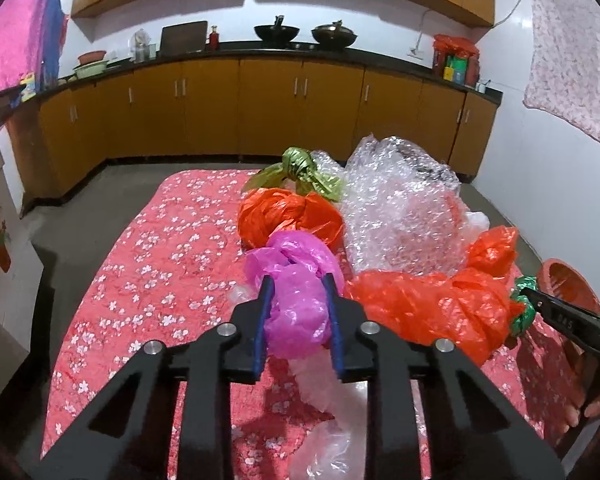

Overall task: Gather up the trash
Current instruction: 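Grasp the pink bag with the left gripper while the right gripper grasps the green bag, then carry the pink bag in the left gripper over the orange basket while the right carries the green bag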

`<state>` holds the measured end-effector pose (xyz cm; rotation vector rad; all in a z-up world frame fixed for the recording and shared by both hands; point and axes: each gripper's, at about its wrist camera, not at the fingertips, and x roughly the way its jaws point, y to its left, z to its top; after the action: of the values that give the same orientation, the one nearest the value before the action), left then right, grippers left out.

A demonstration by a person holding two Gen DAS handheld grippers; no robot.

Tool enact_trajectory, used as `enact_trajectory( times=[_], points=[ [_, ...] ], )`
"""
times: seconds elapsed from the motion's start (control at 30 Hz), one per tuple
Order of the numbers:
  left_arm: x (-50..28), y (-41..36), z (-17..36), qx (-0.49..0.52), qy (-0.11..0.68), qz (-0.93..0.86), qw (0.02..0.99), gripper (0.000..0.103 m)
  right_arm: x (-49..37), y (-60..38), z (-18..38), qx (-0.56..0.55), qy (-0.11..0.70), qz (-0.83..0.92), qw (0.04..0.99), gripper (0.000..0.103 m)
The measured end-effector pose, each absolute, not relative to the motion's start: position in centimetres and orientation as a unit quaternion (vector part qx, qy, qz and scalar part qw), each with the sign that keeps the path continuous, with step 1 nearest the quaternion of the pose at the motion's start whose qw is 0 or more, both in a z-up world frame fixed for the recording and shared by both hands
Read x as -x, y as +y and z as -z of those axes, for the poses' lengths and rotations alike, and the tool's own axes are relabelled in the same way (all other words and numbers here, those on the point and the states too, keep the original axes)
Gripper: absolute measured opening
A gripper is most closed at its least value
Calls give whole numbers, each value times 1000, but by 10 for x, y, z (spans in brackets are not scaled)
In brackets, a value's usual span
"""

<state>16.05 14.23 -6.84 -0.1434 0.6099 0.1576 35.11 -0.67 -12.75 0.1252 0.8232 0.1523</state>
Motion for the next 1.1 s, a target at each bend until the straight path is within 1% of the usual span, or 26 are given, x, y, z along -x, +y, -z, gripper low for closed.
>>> enact_trajectory(
  times=[0.1,0.6,0.87,1.1],
  points=[
    [-156,142,61,74,290,-70,952,21,-345,-9,121,-62,392,-76,915,9],
    [-126,141,12,77,246,-54,965,21,-302,-39,67,-62,330,-81,938,7],
    [-126,88,-18,59,227,11,972,21,-280,-74,39,-55,292,-42,954,7],
    [-148,28,-29,55,229,92,967,21,-264,-134,24,-64,271,25,960,7]
  ],
)
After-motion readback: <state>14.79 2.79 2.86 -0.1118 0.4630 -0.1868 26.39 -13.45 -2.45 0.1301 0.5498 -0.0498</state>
